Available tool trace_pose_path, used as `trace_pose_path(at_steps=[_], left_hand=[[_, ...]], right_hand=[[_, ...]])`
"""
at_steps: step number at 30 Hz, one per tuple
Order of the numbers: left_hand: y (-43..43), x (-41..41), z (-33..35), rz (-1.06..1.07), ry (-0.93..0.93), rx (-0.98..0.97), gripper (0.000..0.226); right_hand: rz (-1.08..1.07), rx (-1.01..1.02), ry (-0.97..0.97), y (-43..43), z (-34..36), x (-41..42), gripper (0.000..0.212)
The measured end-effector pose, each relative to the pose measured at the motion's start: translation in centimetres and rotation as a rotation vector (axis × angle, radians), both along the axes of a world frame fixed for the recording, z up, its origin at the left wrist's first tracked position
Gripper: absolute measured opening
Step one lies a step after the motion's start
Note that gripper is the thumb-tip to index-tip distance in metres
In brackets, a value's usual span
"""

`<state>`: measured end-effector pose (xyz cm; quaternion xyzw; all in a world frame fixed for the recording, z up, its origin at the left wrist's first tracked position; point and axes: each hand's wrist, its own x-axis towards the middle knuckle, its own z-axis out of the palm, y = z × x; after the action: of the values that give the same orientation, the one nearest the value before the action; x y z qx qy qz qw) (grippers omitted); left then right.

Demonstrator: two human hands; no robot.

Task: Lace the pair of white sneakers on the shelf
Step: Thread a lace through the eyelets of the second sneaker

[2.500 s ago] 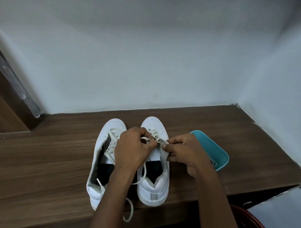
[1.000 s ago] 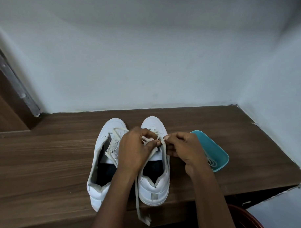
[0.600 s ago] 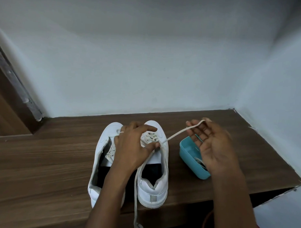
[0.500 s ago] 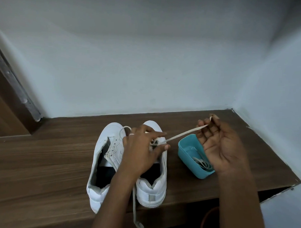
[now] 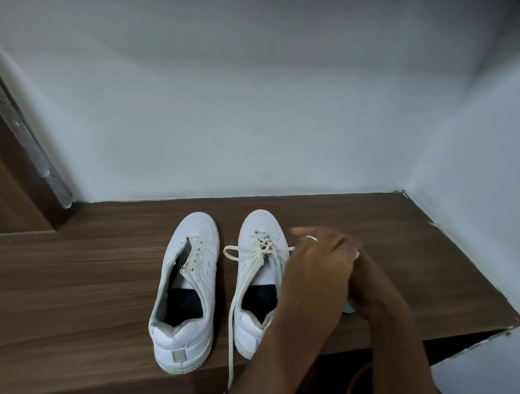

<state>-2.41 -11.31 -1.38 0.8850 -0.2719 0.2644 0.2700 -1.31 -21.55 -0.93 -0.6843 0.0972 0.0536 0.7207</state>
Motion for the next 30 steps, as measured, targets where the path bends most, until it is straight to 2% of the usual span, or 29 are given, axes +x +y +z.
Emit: trace_pose_path(at_steps=[2,4,5,7,9,11,12,16,18,20,23,26,28,30], left_hand=[[0.1,0.0,0.2,-0.033,0.011,-0.038,0.038],[1.1,0.4,0.3,-0.069,0.042,-0.222,0.034],[1.8,0.6,0.5,-0.077,0.089,-0.325,0.041],[3.5,1.3,0.6,0.002,0.170,-0.424,0.046],[5.2,2.4,0.0,0.129,0.229,-0.293,0.035],[6.6,3.1,-0.9,0.241,0.357,-0.062,0.023],[7.0,3.2,-1.3,0.267,0.410,-0.008,0.022],[7.2,3.4,-1.8,0.312,0.399,-0.056,0.019],[7.2,3.6,-1.9,0.306,0.354,-0.114,0.014],[7.3,3.8,-2.0,0.287,0.309,-0.190,0.010],[6.8,3.9,-1.8,0.227,0.234,-0.309,0.006],[6.3,3.9,-1.6,0.185,0.212,-0.351,0.007],[6.5,4.2,-1.7,0.145,0.263,-0.414,0.009],[7.2,4.4,-1.6,0.114,0.349,-0.518,0.011]], right_hand=[[-0.069,0.101,0.052,0.1,-0.5,0.1,0.039],[-0.020,0.016,-0.074,0.1,-0.5,0.3,0.041],[0.034,-0.073,-0.171,0.3,-0.1,0.3,0.038],[0.089,-0.131,-0.301,0.4,0.6,0.1,0.014],[0.010,-0.085,-0.375,-0.4,0.8,0.3,0.020],[-0.050,0.048,-0.410,-1.1,1.1,0.4,0.021],[-0.061,0.133,-0.421,-1.5,1.4,0.4,0.019],[-0.188,0.432,-0.450,-2.6,2.1,0.2,0.021],[-0.236,0.478,-0.465,-3.3,2.2,0.1,0.022],[-0.224,0.339,-0.408,-3.9,1.7,0.0,0.020],[-0.012,-0.080,-0.258,-3.2,0.6,-0.1,0.028],[0.229,-0.174,-0.237,0.1,-0.9,0.8,0.033],[0.215,-0.313,-0.305,2.1,-2.3,1.7,0.019],[0.079,-0.377,-0.332,3.1,-3.3,2.4,0.008]])
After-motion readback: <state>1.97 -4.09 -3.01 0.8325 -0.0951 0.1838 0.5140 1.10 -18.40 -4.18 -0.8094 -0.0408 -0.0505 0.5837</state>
